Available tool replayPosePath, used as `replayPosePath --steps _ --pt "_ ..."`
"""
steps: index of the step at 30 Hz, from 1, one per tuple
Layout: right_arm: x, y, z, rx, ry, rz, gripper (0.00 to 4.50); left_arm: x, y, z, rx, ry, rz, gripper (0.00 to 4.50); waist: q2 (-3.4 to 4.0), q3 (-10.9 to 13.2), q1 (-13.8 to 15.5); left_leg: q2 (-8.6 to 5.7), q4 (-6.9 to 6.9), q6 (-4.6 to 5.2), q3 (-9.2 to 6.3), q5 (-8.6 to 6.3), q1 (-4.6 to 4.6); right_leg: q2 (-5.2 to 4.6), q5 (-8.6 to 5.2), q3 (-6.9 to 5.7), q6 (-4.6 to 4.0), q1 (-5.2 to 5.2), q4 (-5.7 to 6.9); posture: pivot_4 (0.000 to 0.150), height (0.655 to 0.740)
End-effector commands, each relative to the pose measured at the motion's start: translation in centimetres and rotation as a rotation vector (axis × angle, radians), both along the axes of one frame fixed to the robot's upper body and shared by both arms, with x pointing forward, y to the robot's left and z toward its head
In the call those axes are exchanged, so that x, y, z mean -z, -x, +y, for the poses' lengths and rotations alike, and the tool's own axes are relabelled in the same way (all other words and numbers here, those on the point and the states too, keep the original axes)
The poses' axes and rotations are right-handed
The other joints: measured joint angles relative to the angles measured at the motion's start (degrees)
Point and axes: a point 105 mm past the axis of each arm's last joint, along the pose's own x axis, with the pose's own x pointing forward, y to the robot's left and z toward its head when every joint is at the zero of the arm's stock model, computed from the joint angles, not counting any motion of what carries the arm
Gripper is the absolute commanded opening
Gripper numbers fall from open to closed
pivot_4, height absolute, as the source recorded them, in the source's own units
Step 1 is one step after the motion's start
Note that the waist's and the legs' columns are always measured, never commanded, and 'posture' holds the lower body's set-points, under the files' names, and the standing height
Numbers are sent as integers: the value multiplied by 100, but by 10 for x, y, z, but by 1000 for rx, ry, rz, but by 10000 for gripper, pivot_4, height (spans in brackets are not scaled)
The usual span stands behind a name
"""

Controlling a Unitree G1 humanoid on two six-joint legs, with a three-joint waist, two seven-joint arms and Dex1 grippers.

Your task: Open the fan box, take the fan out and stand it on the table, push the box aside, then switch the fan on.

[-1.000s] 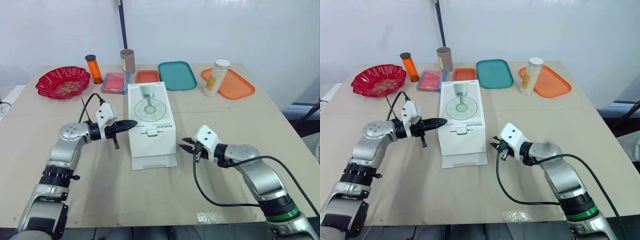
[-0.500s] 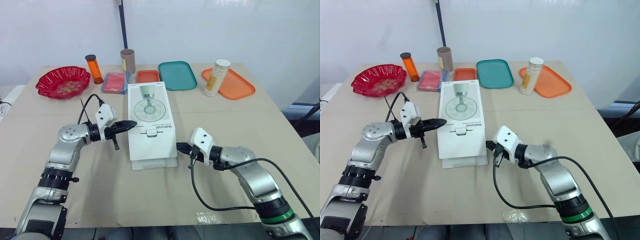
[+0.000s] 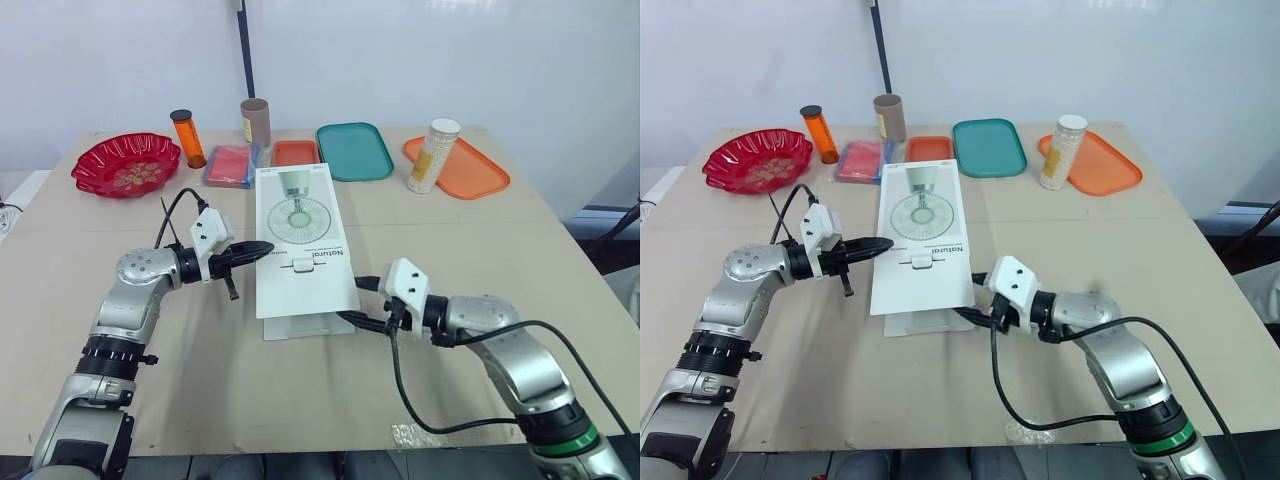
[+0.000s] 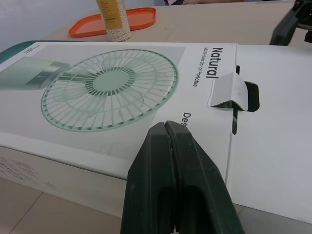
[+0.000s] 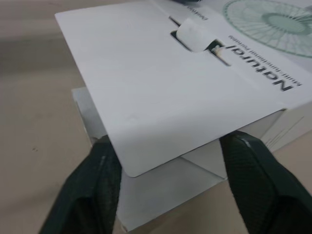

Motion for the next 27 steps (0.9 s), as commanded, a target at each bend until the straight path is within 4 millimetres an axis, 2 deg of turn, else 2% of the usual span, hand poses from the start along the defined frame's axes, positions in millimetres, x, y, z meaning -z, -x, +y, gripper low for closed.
replayPosePath --steps 1,5,12,23,27 --pt "-25 1 2 -10 -61 -65 30772 8 0 1 1 -28 22 0 0 0 0 0 0 0 0 0 0 0 0 0 0 0 0 1500 7400" --pt "-41 1 4 -17 -109 -99 30772 9 1 1 0 -33 20 0 0 0 -2 0 0 0 0 0 0 -1 0 0 0 0 0 1500 7400" --pt "-53 -7 12 2 -179 -121 30772 10 1 1 0 -35 21 0 0 0 1 0 0 0 0 0 1 0 0 0 -1 1 1 1500 7400" --pt "-52 -32 23 82 -207 -134 30772 9 2 3 -7 -38 16 0 1 -1 -3 0 0 0 0 0 2 0 1 0 -1 0 0 1500 7400" --pt "-48 -35 29 69 -199 -132 30772 4 -2 20 -77 -37 13 0 1 -1 -10 1 -1 0 0 0 2 1 1 0 -2 0 1 1500 7400"
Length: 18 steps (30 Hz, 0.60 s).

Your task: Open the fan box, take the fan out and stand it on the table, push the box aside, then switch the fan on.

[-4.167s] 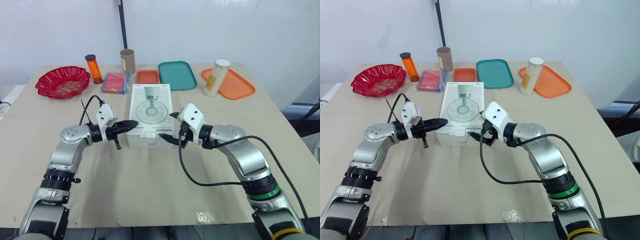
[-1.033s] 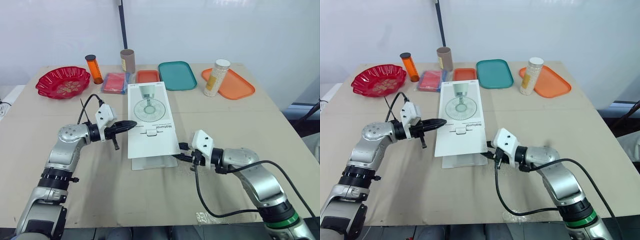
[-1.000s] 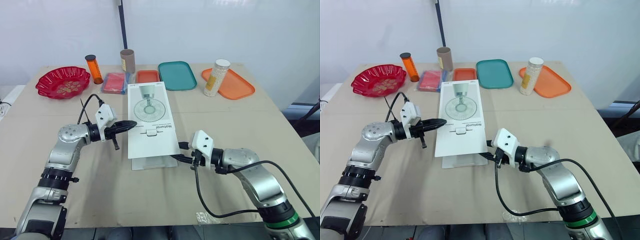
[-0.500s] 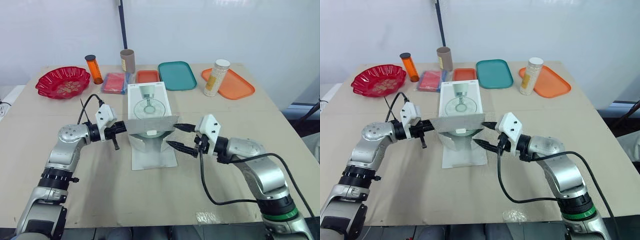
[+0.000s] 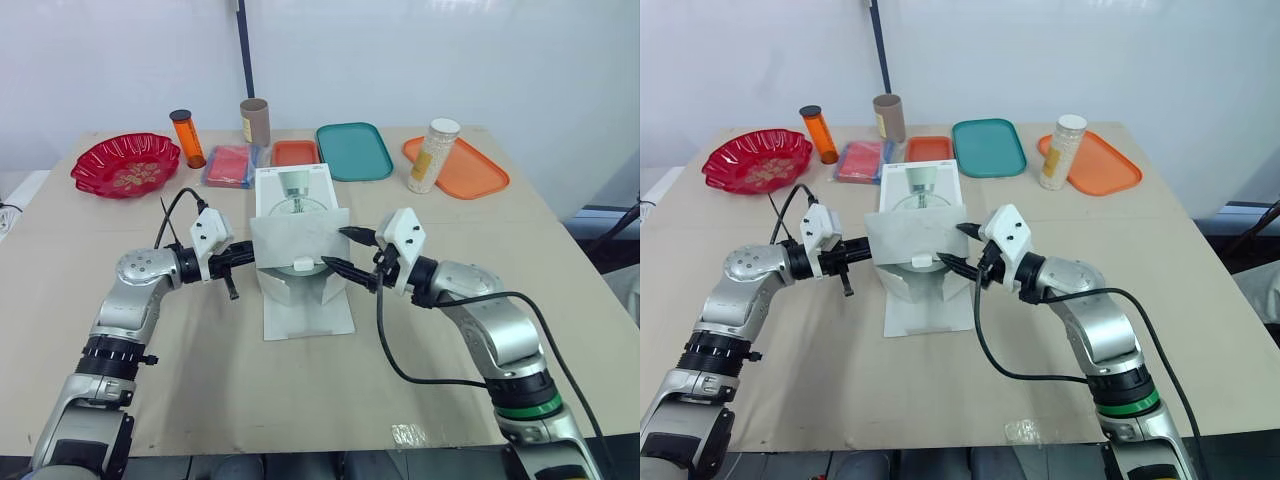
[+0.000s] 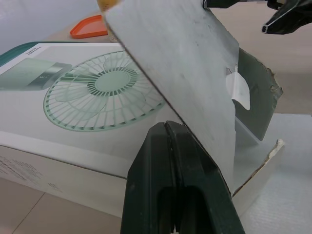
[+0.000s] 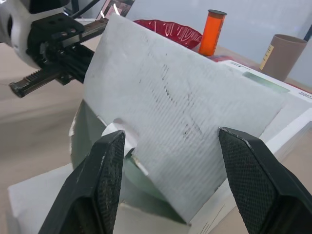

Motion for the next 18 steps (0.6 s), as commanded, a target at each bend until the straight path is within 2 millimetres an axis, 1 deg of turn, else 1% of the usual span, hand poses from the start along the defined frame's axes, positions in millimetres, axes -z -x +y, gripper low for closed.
replayPosePath --steps 1,5,10,12,14,16,18 --pt "-8 0 7 -23 -2 -48 30772 1 -5 23 -92 -21 20 0 0 0 -6 0 0 0 0 0 0 0 0 0 0 -1 0 1500 7400" --pt "-10 5 12 -54 -16 -57 30772 -12 -16 47 -202 52 24 0 0 1 -7 0 -1 0 -1 0 -2 0 0 0 -1 -3 0 1500 7400" --pt "-13 10 17 -84 -16 -69 30772 -24 -21 57 -250 95 27 0 -2 2 3 -1 -1 0 -4 0 -10 -2 0 -4 1 -7 0 1500 7400" --pt "-11 9 17 -81 -16 -66 30772 -33 -22 59 -260 130 7 0 -2 2 4 -2 0 0 -6 0 -12 -4 0 -7 1 -7 -1 1500 7400" --pt "-8 8 18 -74 -14 -57 30772 -46 -21 57 -248 193 -6 0 -2 2 2 -2 0 0 -7 0 -11 -4 0 -8 0 -7 -1 1500 7400" --pt "-5 6 18 -64 -7 -41 30772 -60 -16 52 -209 242 -17 0 -3 2 1 -1 0 0 -7 0 -12 -4 0 -8 0 -7 0 1500 7400" --pt "0 4 16 -41 -1 -13 30772 -69 -8 42 -150 260 -18 0 -3 2 -1 -1 0 -1 -7 0 -12 -4 0 -8 0 -7 0 1500 7400"
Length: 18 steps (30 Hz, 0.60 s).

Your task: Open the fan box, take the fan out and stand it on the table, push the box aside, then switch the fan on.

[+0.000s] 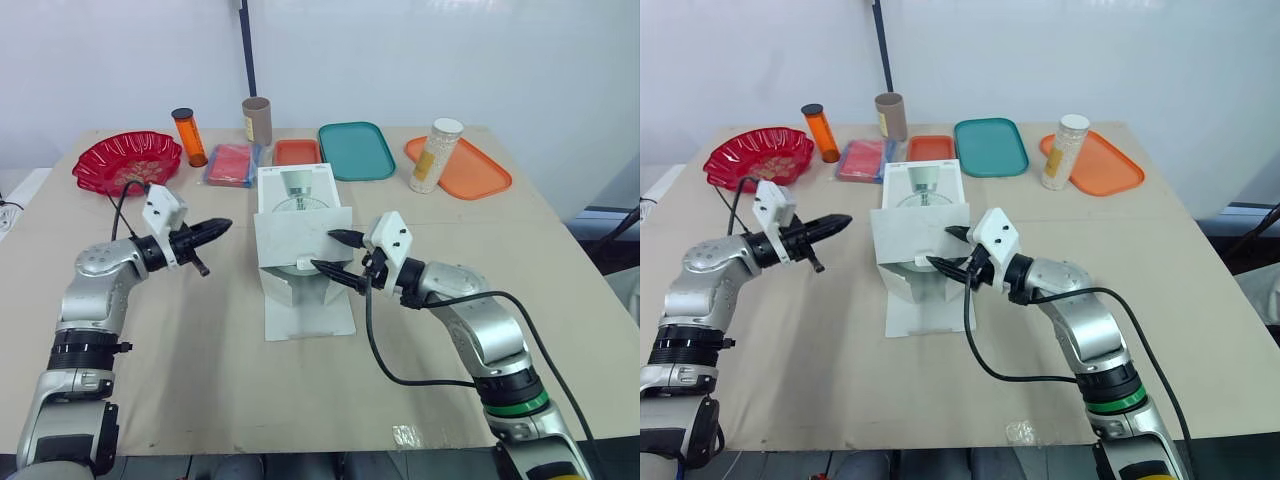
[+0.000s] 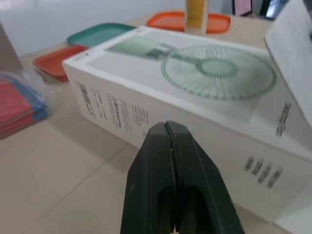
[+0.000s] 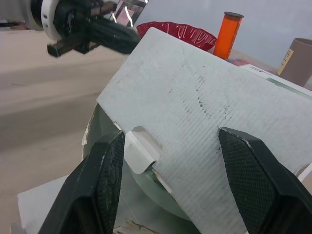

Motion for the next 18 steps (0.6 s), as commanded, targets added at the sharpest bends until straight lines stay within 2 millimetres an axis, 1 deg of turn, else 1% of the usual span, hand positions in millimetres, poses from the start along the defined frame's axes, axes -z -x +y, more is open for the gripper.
replayPosePath --steps 1,5,8,12,15,18 --pt "-5 0 2 14 -2 -9 30772 -35 13 -14 89 41 -91 0 0 0 -1 0 0 0 0 0 0 0 0 0 0 0 0 1500 7400" --pt "0 -2 1 26 17 25 30772 -42 23 -35 181 38 -92 0 0 0 0 0 0 -1 0 0 1 0 0 0 0 0 0 1500 7400" --pt "1 -5 -1 49 19 40 30772 -38 27 -45 221 25 -75 0 0 0 0 -1 0 -1 0 1 1 0 0 0 0 1 0 1500 7400" --pt "-1 -6 -1 58 17 38 30772 -19 27 -59 259 -22 -27 0 0 0 1 -1 0 -1 0 1 1 0 0 0 0 1 0 1500 7400" --pt "-3 -4 0 51 17 31 30772 1 16 -64 230 -112 0 0 0 0 2 -1 0 -1 0 1 1 0 0 0 -1 1 0 1500 7400" --pt "-5 -4 1 48 15 23 30772 12 8 -64 206 -172 6 0 0 0 -1 -2 0 -1 0 1 2 1 1 0 -2 0 0 1500 7400"
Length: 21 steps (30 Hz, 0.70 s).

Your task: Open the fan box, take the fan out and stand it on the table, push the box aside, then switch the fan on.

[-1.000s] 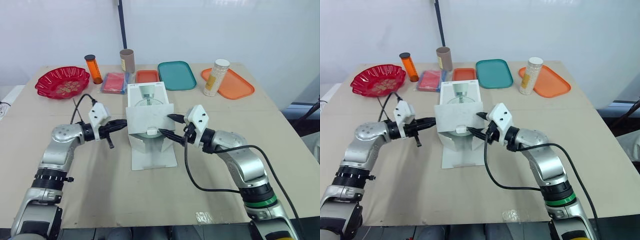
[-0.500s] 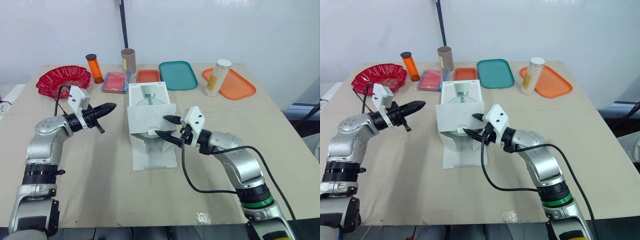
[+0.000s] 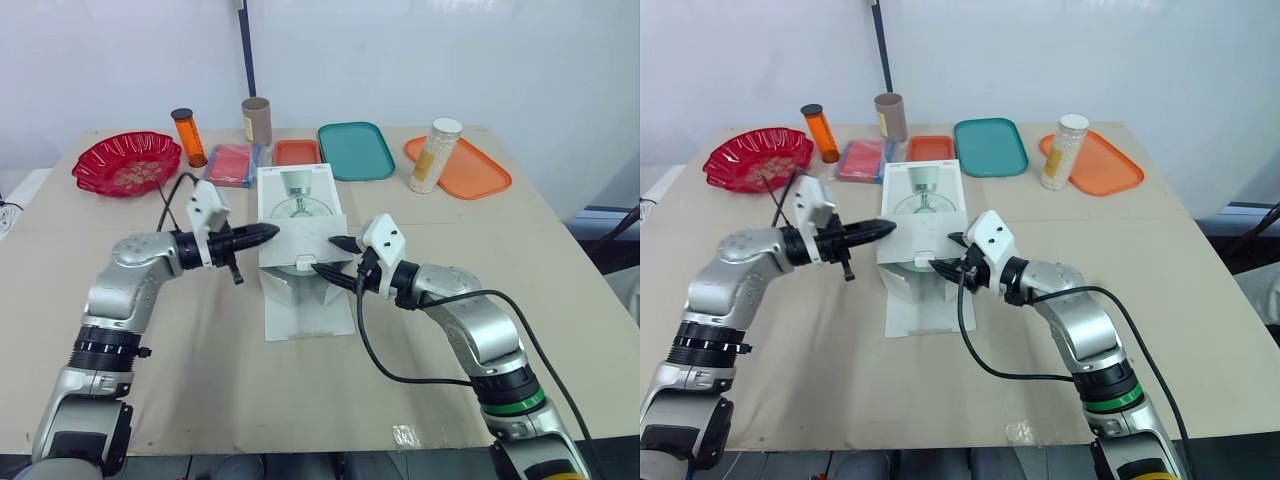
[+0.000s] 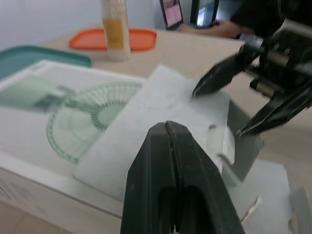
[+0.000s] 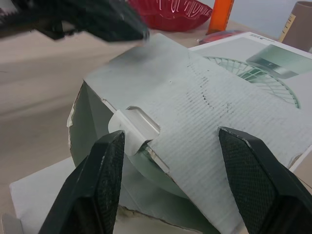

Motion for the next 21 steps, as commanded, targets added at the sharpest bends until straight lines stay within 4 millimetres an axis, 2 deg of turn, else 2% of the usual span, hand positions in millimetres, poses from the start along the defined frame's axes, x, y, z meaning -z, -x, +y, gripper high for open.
replayPosePath --steps 1,9,13,21 --pt "-18 3 2 -13 -17 -60 30772 -1 -10 1 -27 -75 -65 0 0 0 -4 0 0 0 0 0 0 0 0 0 0 0 0 1500 7400" --pt "-31 15 13 -59 -20 -52 30772 7 -10 3 -10 -94 -63 0 0 0 -1 1 -1 0 -1 0 0 0 0 0 0 0 0 1500 7400" --pt "-18 23 17 -92 48 0 30772 7 -11 3 -15 -97 -68 0 0 0 -1 0 0 0 -1 0 -1 -1 0 -1 0 0 0 1500 7400" --pt "3 33 7 -101 153 76 30772 13 -12 4 -23 -111 -73 0 0 0 1 0 1 0 -2 0 0 -1 0 -1 1 1 0 1500 7400"
